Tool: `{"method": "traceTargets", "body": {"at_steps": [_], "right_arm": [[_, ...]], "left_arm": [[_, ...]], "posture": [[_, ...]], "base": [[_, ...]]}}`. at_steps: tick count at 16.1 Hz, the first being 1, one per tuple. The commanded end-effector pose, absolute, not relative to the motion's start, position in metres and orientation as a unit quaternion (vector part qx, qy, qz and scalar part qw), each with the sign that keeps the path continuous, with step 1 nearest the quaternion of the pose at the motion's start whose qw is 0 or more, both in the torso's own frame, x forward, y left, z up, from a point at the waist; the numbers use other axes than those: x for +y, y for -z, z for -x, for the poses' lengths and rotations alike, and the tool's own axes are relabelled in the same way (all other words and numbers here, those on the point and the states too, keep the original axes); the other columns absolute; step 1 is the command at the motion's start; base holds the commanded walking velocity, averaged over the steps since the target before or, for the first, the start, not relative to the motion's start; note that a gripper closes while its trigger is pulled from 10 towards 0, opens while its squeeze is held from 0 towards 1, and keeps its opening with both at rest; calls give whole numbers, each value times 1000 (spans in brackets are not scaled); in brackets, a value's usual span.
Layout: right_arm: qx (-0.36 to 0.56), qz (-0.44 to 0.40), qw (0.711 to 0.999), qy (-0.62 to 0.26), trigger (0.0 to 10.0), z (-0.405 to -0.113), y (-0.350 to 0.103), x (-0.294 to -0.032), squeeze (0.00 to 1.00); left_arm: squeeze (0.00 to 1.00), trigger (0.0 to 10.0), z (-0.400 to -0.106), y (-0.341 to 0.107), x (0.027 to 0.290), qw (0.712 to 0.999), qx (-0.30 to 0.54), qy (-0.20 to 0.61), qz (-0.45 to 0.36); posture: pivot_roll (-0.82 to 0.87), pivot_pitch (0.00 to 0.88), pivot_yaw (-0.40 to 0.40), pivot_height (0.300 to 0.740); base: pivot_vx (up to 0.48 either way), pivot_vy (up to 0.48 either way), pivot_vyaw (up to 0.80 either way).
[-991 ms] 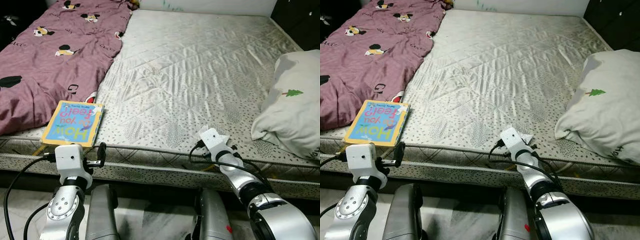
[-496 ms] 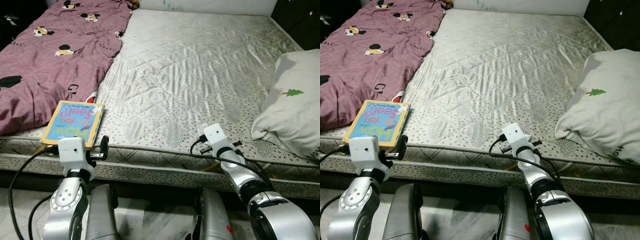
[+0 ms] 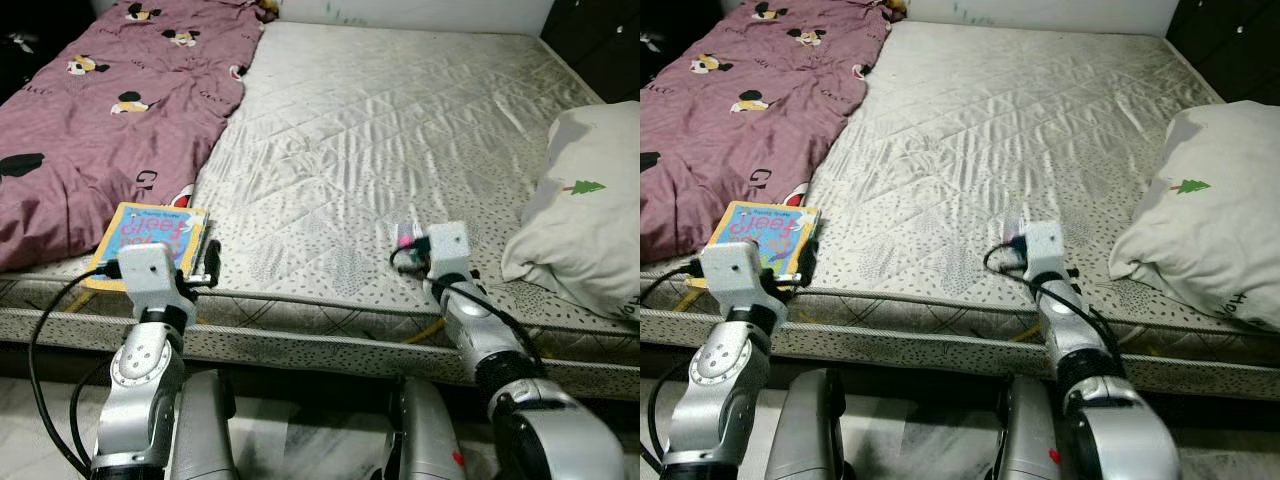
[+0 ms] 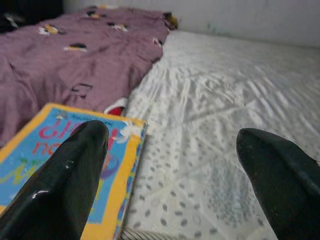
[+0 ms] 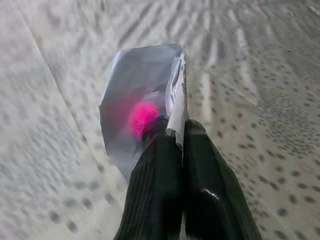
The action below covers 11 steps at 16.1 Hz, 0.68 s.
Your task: Clean up the room
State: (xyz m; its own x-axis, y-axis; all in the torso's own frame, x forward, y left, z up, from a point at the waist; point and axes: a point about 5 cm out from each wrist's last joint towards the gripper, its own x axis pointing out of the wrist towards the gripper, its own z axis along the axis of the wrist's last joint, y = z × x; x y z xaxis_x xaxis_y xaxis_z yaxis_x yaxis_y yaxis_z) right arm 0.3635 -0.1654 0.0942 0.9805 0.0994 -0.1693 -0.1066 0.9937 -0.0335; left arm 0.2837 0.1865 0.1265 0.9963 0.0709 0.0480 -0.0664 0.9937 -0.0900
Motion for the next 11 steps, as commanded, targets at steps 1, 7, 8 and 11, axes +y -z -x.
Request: {"method": "traceTargets", "body": {"at_steps": [1,7,8,11], "right_arm": [[66,-15,996,-54,0,-362,-99,-166,0],[-70,-114,988,-73,10000,-333,-136,-160,0],[-87,-127,986,-67,10000,-329,-144,-161,0],[-93,-116,986,-69,10000,-320,-151,-162,0]], "left_arm": [[0,10000,-286,-128,188,997,-31,-40,49],[0,10000,-294,-128,189,997,-44,-31,47],[0,10000,-295,-128,189,997,-47,-30,45],[0,10000,-294,-130,190,997,-53,-32,45]], "posture": [[-20,0,-31,508],[-60,0,6,508],[-61,0,6,508],[-65,0,4,533]], "base": [[0,0,0],[0,0,0],[0,0,0],[0,0,0]]}}
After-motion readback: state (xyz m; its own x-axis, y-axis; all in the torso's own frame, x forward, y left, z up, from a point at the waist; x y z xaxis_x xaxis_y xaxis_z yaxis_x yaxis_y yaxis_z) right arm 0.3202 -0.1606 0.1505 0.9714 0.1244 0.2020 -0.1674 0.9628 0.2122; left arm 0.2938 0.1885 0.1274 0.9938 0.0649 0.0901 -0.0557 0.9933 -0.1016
